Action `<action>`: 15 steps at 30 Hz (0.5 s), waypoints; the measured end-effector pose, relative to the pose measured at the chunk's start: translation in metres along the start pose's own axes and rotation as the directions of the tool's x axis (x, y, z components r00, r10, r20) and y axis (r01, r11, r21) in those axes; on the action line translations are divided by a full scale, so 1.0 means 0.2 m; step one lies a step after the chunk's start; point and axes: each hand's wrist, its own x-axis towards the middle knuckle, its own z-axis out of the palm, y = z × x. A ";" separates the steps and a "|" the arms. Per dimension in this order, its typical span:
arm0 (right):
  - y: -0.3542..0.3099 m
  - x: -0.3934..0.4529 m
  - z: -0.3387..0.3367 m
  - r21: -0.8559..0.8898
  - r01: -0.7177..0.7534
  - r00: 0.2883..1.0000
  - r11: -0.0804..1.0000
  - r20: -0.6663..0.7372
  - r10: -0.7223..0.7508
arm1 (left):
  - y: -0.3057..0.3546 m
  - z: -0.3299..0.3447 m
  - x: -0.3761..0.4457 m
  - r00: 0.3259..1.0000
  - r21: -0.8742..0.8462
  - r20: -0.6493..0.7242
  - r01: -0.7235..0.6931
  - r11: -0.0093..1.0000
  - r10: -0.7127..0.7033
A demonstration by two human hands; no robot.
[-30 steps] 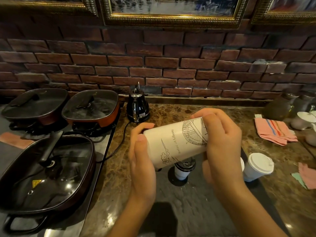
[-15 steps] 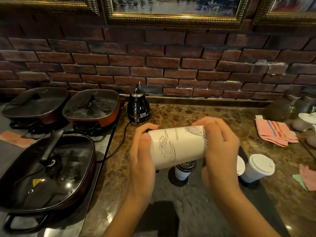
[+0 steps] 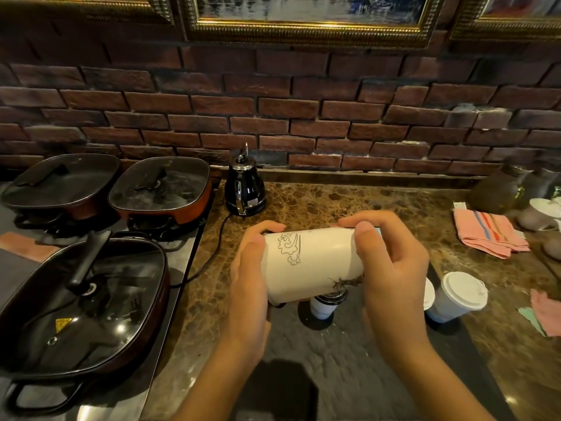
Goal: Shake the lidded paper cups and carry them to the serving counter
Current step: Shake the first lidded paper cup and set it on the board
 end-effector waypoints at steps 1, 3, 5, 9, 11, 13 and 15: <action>0.01 0.01 0.00 0.037 -0.077 0.997 0.996 -0.015 0.077 | -0.01 0.00 -0.01 0.998 0.054 -0.008 -0.068 0.996 0.068; 0.03 0.03 0.01 0.116 -0.272 0.960 0.955 -0.042 0.278 | -0.03 0.01 -0.03 0.980 0.165 0.022 -0.197 0.966 0.196; 0.06 0.05 0.03 0.221 -0.491 0.858 0.843 -0.047 0.512 | -0.03 0.00 -0.03 0.962 0.240 0.096 -0.271 0.932 0.255; 0.09 0.06 0.05 0.360 -0.641 0.728 0.678 0.002 0.686 | 0.02 -0.07 0.01 0.969 0.201 0.207 -0.177 0.964 0.134; 0.08 0.07 0.05 0.414 -0.640 0.723 0.647 0.041 0.689 | 0.05 -0.10 0.02 0.976 0.101 0.213 -0.068 0.993 0.045; 0.08 0.07 0.06 0.484 -0.642 0.716 0.595 0.100 0.691 | 0.06 -0.12 0.03 0.979 -0.089 0.201 0.064 0.994 -0.045; 0.09 0.07 0.07 0.527 -0.630 0.727 0.570 0.142 0.672 | 0.05 -0.14 0.04 0.965 -0.273 0.227 0.196 0.942 -0.135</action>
